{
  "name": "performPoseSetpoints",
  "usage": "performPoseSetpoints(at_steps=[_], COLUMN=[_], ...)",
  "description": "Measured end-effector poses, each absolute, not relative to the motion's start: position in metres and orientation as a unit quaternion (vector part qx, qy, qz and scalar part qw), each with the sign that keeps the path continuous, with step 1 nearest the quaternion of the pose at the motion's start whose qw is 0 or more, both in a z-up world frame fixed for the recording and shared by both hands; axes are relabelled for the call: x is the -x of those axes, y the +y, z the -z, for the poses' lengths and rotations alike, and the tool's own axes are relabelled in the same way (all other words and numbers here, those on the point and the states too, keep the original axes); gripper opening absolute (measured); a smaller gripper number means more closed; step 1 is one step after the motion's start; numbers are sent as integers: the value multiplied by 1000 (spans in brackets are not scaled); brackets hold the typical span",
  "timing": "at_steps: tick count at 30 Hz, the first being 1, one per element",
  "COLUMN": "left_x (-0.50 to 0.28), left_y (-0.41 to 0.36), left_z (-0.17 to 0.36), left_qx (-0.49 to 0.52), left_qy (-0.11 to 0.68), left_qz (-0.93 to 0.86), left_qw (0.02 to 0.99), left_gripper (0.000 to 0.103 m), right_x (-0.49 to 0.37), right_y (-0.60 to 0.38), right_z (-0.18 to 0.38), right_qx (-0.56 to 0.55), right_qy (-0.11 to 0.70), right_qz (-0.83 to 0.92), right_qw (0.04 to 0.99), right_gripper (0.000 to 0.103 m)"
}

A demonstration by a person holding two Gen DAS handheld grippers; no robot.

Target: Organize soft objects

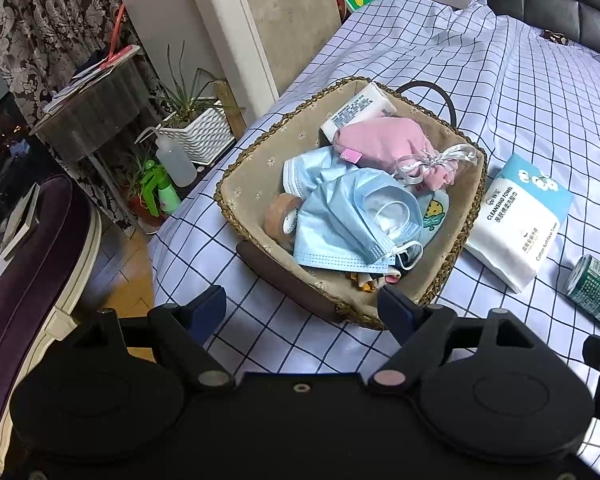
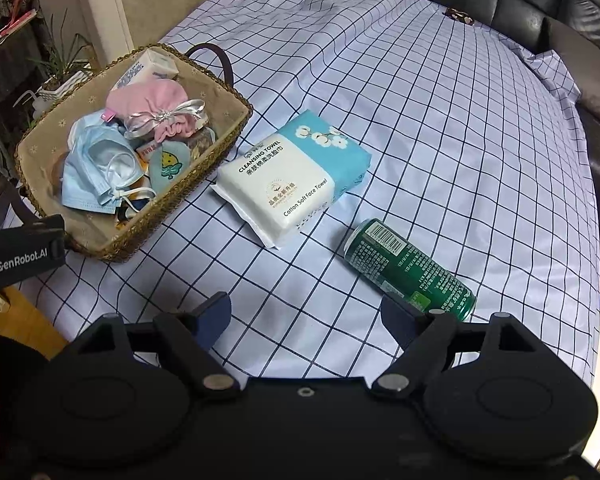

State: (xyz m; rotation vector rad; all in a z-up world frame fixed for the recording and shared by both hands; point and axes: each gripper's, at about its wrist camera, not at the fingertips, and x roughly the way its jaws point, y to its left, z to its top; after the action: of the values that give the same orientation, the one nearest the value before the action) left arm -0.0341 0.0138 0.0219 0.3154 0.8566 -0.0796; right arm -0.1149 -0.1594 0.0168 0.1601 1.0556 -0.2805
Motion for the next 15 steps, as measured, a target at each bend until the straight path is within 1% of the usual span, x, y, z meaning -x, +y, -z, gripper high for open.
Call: performPoseSetpoints(at_steps=[15], left_x=[33], left_y=[18], left_z=[-22], left_qx=[-141], left_qy=[419], left_qz=[37], left_qw=[896], left_gripper=[80], right_x=[117], right_y=[-151], right_z=[-10], right_qx=[-56], right_qy=[510], right_qz=[124], right_qw=[849], right_gripper=[82])
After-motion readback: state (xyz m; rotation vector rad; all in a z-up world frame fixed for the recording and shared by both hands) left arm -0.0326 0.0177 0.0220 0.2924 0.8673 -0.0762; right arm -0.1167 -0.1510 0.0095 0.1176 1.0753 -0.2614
